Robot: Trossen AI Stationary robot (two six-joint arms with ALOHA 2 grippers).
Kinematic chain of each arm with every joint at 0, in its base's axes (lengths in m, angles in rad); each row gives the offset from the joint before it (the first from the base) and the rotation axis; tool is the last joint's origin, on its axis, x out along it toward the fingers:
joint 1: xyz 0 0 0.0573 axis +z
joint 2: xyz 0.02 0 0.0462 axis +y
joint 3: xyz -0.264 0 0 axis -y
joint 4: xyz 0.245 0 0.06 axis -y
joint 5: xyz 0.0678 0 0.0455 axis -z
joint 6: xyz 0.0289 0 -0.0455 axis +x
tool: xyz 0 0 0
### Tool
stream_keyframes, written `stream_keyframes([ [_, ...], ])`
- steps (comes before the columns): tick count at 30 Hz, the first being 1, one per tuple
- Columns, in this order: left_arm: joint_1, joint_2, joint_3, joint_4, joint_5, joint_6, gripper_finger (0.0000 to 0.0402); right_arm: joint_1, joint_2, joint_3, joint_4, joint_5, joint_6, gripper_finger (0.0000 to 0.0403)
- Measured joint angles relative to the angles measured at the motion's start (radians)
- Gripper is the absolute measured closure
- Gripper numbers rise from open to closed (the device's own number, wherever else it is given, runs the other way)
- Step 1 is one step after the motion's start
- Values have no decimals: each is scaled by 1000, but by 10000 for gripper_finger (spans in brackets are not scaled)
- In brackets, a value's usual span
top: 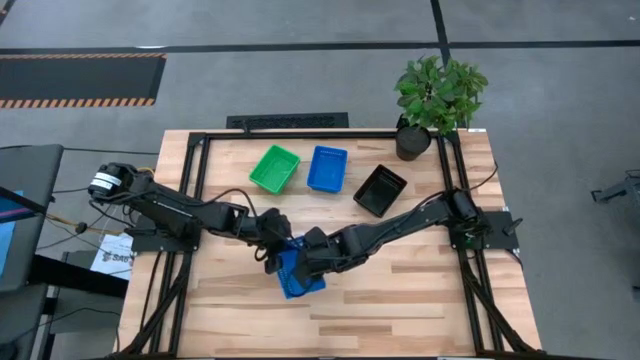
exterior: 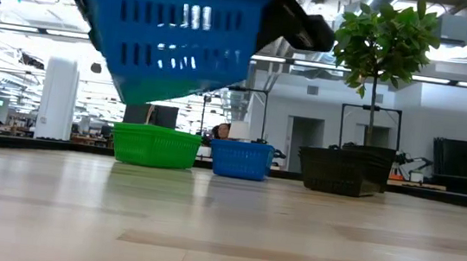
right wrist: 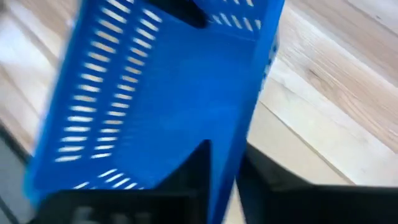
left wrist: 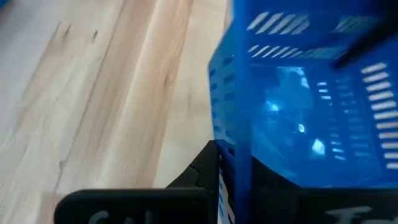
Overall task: Stack baskets by color
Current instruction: Stack the blue bin on the stacked blue bins
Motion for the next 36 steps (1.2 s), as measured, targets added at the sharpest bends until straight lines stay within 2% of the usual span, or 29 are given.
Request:
stream_keyframes([
  [4,-1,1,0,53,-10,34,400,5,1,-1,-31,-10,6,385],
  [6,-1,1,0,61,-5,43,390,6,1,-1,-40,0,25,389],
  [9,8,2,35,29,49,73,354,10,1,-1,-99,9,66,393],
  [17,28,-1,243,-208,139,194,196,-1,3,-3,-154,37,23,398],
  [20,28,-1,357,-386,139,249,148,-11,3,-3,-167,58,-5,397],
  [24,26,-17,514,-681,89,308,117,-37,1,-3,-234,124,2,399],
  [26,23,-52,577,-762,48,319,114,-66,-5,-3,-248,142,-22,397],
  [30,23,-177,641,-814,-56,282,115,-148,-15,-3,-217,150,-129,399],
  [36,23,-407,654,-811,-249,102,122,-328,-50,-2,-89,153,-249,398],
])
